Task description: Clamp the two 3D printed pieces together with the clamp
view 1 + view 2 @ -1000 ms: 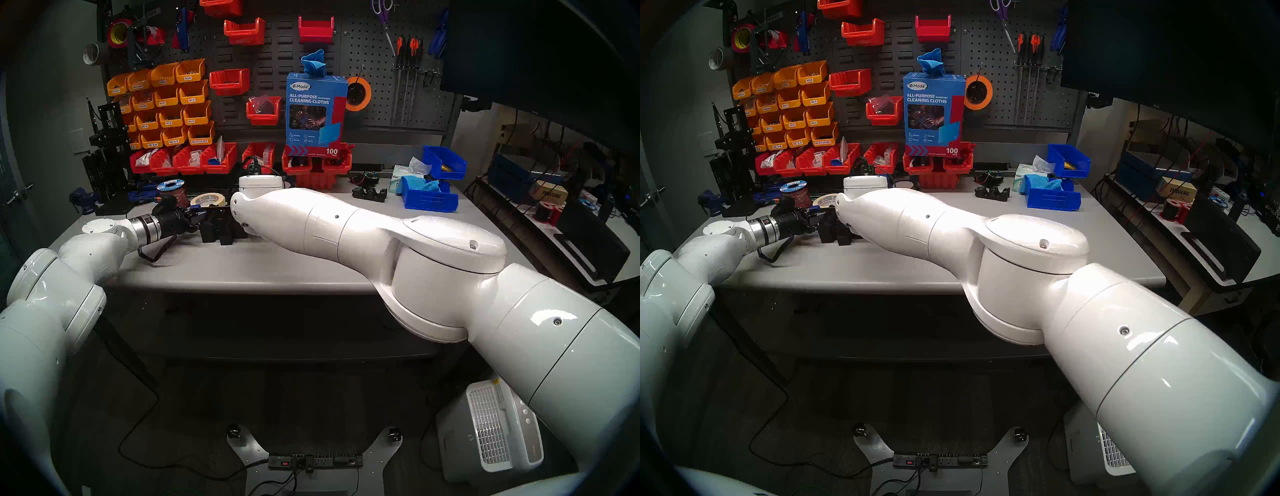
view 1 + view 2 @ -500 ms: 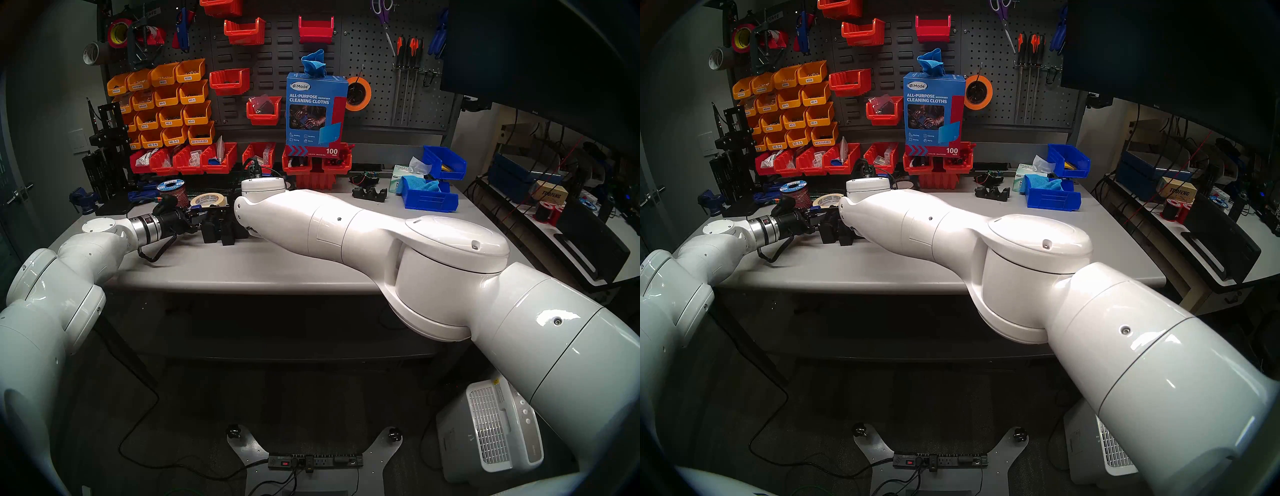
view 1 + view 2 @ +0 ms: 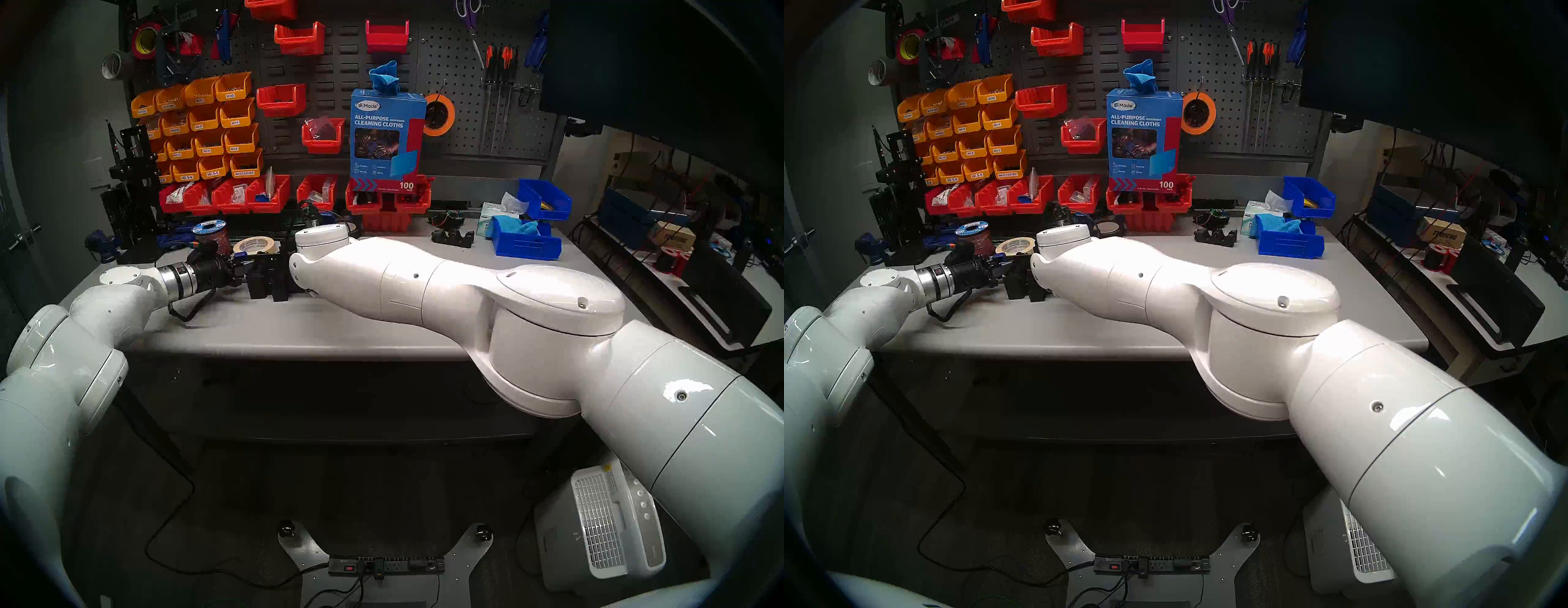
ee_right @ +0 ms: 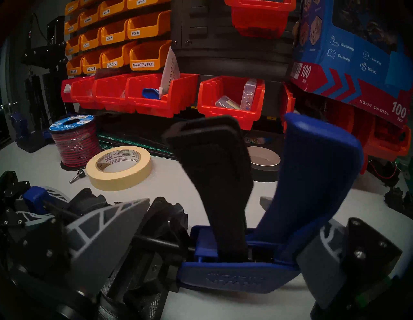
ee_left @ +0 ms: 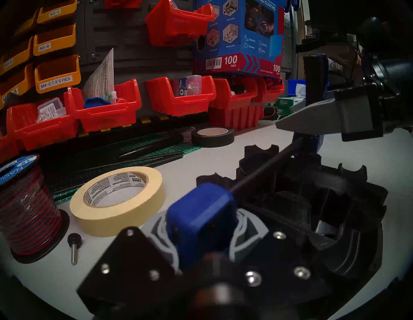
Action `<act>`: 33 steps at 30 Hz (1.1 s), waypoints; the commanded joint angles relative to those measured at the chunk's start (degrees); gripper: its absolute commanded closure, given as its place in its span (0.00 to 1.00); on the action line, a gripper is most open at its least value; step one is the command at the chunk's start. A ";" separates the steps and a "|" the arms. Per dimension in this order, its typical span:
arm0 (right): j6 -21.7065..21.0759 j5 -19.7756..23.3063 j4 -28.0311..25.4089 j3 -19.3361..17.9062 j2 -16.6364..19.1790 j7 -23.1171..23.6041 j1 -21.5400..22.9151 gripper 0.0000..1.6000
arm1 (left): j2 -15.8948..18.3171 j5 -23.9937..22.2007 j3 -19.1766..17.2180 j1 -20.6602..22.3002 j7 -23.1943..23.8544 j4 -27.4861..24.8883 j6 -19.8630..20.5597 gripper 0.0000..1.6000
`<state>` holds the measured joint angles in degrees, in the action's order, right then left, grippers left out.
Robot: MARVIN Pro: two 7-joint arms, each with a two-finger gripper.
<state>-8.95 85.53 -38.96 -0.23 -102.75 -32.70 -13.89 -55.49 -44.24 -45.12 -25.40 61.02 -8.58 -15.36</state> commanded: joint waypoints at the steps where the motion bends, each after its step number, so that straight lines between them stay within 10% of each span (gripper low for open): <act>1: 1.00 -1.13 -3.74 0.06 -3.24 2.57 2.31 0.00 | -2.19 -0.33 -0.35 3.26 2.30 -3.31 -0.87 1.00; 33: 1.16 -2.15 -5.49 0.84 -2.48 4.10 2.92 0.00 | -2.00 0.21 -0.51 2.78 3.13 -3.25 -0.86 1.00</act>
<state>-8.71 83.65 -41.12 0.85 -102.13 -31.21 -11.58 -55.01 -43.62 -45.26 -25.55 61.99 -8.63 -15.38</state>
